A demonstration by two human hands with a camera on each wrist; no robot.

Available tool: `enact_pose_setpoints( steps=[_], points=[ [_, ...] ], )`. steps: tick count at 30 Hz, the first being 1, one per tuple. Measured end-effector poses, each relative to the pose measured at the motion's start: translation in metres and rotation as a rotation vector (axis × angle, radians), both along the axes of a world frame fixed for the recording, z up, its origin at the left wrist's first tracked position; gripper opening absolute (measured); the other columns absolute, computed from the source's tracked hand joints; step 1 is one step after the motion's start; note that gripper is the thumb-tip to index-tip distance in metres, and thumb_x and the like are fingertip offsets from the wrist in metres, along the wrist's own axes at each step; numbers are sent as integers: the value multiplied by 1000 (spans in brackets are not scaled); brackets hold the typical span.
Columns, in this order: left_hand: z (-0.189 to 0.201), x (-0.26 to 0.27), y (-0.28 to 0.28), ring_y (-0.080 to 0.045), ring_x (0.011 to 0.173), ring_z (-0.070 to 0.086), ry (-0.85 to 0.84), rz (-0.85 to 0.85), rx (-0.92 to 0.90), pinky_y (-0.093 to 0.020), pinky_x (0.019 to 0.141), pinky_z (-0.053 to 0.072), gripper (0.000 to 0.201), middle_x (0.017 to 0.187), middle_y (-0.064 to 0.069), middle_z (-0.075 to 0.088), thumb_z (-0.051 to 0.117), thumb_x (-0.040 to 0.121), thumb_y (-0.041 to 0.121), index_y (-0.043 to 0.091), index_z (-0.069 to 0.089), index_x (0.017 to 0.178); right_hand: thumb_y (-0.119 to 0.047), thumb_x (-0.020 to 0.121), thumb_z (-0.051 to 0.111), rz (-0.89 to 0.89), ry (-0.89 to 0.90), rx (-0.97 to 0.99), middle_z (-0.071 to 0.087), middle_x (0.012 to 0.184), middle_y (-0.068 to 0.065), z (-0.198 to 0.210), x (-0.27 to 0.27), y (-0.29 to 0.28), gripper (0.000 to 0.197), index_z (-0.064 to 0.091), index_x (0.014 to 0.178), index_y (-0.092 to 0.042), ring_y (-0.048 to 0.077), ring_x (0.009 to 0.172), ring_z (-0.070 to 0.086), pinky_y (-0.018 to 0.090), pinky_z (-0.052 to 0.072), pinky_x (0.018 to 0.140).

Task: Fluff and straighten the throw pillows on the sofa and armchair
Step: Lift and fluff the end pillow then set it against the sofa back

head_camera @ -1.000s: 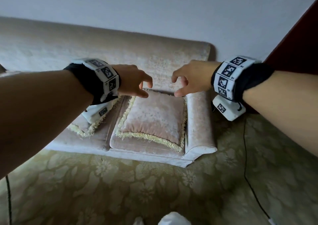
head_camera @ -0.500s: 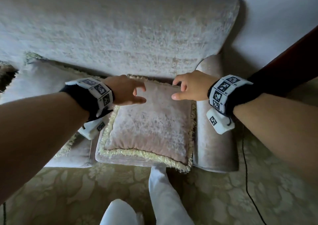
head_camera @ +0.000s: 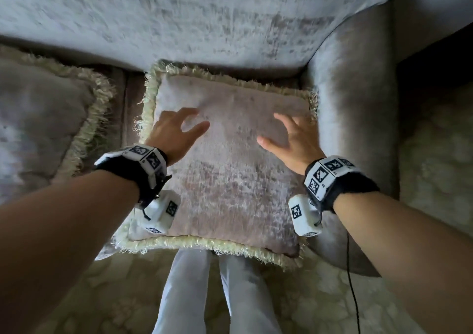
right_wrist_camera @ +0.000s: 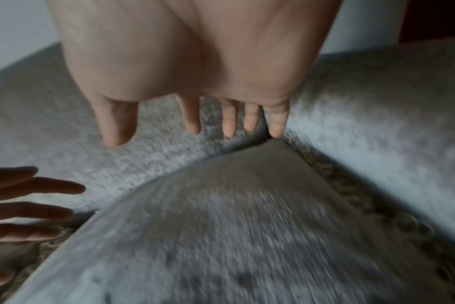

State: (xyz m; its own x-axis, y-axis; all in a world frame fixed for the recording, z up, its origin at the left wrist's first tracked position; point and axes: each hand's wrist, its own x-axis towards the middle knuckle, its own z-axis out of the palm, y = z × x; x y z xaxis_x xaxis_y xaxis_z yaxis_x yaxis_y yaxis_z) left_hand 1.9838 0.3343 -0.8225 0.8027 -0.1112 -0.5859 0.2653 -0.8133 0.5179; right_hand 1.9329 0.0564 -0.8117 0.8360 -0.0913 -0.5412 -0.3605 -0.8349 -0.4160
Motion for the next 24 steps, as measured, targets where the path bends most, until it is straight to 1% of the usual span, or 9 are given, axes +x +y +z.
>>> enact_pose_setpoints(
  steps=[3, 6, 8, 11, 14, 16, 19, 21, 24],
  points=[
    [-33, -8, 7, -34, 135, 46, -33, 139, -1, -50, 110, 39, 63, 156, -6, 29, 54, 88, 70, 40, 46, 142, -92, 72, 45, -94, 4, -16, 24, 157, 13, -36, -11, -4, 100, 25, 155, -40, 34, 147, 26, 55, 28, 118],
    [-57, -16, 28, -38, 135, 43, -46, 151, 58, -55, 106, 43, 78, 154, 7, 21, 49, 69, 91, 55, 40, 138, -87, 75, 52, -189, 48, -2, 0, 167, 8, -56, -19, -4, 100, 10, 157, -48, 34, 154, 7, 61, 14, 119],
    [-69, -19, 42, -40, 139, 37, -19, 140, 91, -56, 109, 41, 85, 154, 12, 13, 52, 62, 94, 66, 30, 139, -85, 74, 54, -255, 65, -3, -11, 168, 4, -65, -22, -4, 102, 4, 157, -50, 36, 155, -2, 64, 9, 118],
    [-78, -14, 47, -41, 146, 29, 21, 153, 31, -53, 117, 33, 95, 162, 2, 6, 64, 60, 86, 71, 20, 142, -82, 73, 58, -363, 55, 21, -18, 167, 4, -78, -24, -5, 104, 0, 155, -55, 41, 154, 0, 62, 11, 119],
    [-82, -11, 41, -42, 151, 19, 33, 190, -24, -52, 116, 30, 101, 166, -5, -2, 67, 56, 81, 74, 15, 142, -86, 68, 58, -435, 35, 54, -17, 167, 4, -90, -29, -5, 106, 0, 153, -60, 42, 154, 5, 57, 16, 120],
    [-84, -16, 38, -42, 152, 17, 53, 214, -16, -54, 117, 28, 103, 167, -10, -2, 68, 56, 78, 74, 12, 142, -90, 64, 56, -458, 19, 45, -11, 167, 7, -97, -34, -7, 108, -1, 151, -62, 44, 152, 10, 56, 18, 120],
    [-84, -23, 37, -52, 141, 34, 67, 223, 10, -61, 114, 34, 104, 160, -20, 22, 66, 54, 81, 78, 6, 139, -91, 61, 56, -490, 53, 48, -2, 166, 15, -102, -41, -8, 110, -5, 149, -66, 48, 149, 18, 61, 25, 119],
    [-85, -23, 38, -52, 135, 42, 68, 225, 15, -59, 111, 37, 104, 150, -21, 34, 64, 55, 81, 77, 5, 140, -86, 62, 57, -506, 63, 58, 3, 165, 18, -104, -42, -9, 108, -5, 148, -66, 50, 146, 25, 60, 29, 116],
    [-89, -22, 38, -49, 130, 46, 53, 233, 8, -56, 109, 39, 104, 139, -20, 41, 64, 55, 81, 76, 6, 142, -85, 68, 59, -536, 62, 62, 15, 163, 25, -113, -42, -11, 105, -6, 148, -66, 51, 141, 35, 56, 31, 114]
  ],
)
